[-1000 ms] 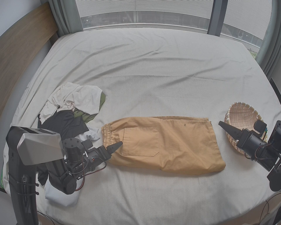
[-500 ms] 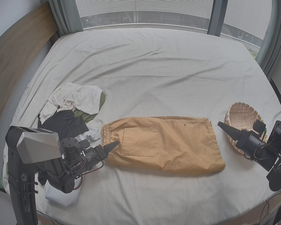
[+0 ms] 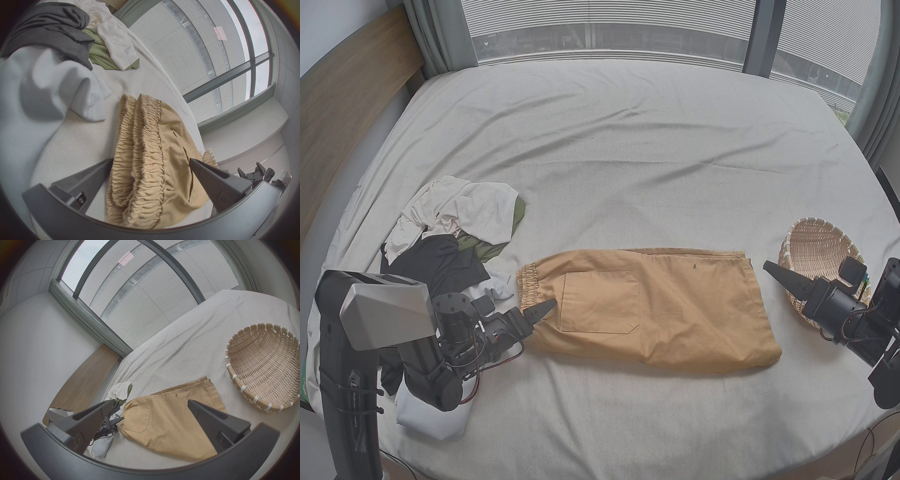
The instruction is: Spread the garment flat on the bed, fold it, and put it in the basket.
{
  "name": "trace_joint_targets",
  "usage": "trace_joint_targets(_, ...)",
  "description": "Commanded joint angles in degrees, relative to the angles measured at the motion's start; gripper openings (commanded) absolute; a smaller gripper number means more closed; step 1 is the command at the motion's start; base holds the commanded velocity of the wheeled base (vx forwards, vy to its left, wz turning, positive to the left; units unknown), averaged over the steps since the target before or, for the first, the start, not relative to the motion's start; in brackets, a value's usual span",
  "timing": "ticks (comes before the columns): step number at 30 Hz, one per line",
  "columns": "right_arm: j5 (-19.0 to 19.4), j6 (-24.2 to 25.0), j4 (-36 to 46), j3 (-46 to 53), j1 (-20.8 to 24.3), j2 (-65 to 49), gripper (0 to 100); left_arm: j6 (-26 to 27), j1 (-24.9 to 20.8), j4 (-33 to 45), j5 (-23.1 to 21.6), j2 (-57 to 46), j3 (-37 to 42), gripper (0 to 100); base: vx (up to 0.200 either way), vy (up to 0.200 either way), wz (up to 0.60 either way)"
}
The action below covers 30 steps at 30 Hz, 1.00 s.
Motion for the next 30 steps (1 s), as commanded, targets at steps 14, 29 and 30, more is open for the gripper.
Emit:
trace_joint_targets(14, 2.74, 0.16, -1.18, -1.47, -0.22, 4.4, 100, -0.29, 3.55, 0.34, -1.61, -8.46, 4.33, 0, 0.0, 0.0, 0.0)
trace_joint_targets(29, 8.54, -0.46, -10.84, -2.18, -1.27, 12.57, 100, -0.02, 8.12, -0.01, -7.5, -12.24, 11.45, 0, 0.0, 0.0, 0.0)
trace_joint_targets(30, 8.54, -0.46, -10.84, -2.18, -1.36, 12.83, 100, -0.02, 8.65, -0.01, -7.94, -12.33, 11.45, 0, 0.0, 0.0, 0.0)
